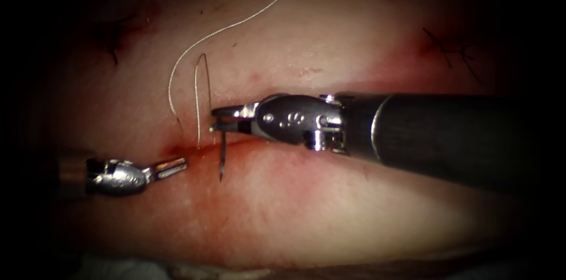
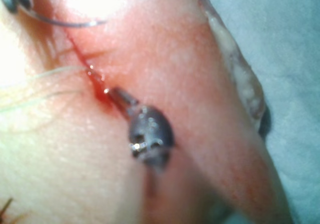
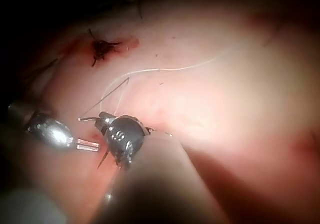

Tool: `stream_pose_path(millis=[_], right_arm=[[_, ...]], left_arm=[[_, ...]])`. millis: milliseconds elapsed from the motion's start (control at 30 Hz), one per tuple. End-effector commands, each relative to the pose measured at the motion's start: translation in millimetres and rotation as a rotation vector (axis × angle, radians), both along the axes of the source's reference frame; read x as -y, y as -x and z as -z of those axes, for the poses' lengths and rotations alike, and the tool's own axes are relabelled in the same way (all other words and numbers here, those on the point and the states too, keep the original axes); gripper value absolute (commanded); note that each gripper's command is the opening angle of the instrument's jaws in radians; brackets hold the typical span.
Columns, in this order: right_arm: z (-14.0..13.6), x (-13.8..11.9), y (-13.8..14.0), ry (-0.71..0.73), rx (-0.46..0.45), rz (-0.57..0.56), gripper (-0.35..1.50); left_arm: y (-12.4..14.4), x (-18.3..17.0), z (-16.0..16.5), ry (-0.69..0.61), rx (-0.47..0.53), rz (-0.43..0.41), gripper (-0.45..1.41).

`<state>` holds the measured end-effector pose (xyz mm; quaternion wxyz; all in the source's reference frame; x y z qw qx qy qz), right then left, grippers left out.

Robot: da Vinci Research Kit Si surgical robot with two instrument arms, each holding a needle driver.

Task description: Wound Closure

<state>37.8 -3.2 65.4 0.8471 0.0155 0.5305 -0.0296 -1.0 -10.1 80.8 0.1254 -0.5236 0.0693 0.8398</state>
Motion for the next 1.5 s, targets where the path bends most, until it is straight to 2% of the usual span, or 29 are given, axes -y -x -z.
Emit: stream_pose_path(millis=[33, 233, 300, 367, 567, 867, 1100, 1267, 1500], right_arm=[[-0.5, 0.4, -0.9, 0.016, -0.007, 0.003, -0.35], [-0.2, 0.2, -2.2, 0.091, -0.015, -0.004, -0.35], [-0.7, 0.5, -3.4, 0.178, -0.007, 0.017, -0.35], [-0.8, 0.7, -3.5, 0.226, -0.011, 0.011, -0.35], [-1.6, 1.2, -3.5, 0.312, -0.028, 0.033, -0.35], [-4.0, 3.9, -4.6, 0.414, -0.05, 0.082, -0.35], [-6.0, 4.3, -4.7, 0.492, -0.058, 0.103, -0.35], [-7.4, 3.9, -4.7, 0.527, -0.058, 0.096, -0.35], [-7.7, 2.5, -4.4, 0.534, -0.056, 0.073, -0.35]], left_arm=[[0.7, 0.6, -0.6, -0.003, -0.001, 0.0, -0.05], [2.3, 1.0, -1.5, -0.025, -0.008, -0.01, -0.06], [3.7, 3.2, -3.7, -0.052, -0.018, -0.044, -0.08], [4.0, 4.1, -4.4, -0.063, -0.021, -0.058, -0.08], [3.7, 5.1, -4.6, -0.068, -0.021, -0.07, -0.08], [3.0, 5.3, -4.6, -0.072, -0.017, -0.074, -0.11], [2.8, 5.4, -4.4, -0.072, -0.015, -0.076, -0.11], [2.8, 5.4, -4.3, -0.074, -0.015, -0.076, -0.13], [2.8, 5.5, -4.2, -0.074, -0.015, -0.076, -0.15]])
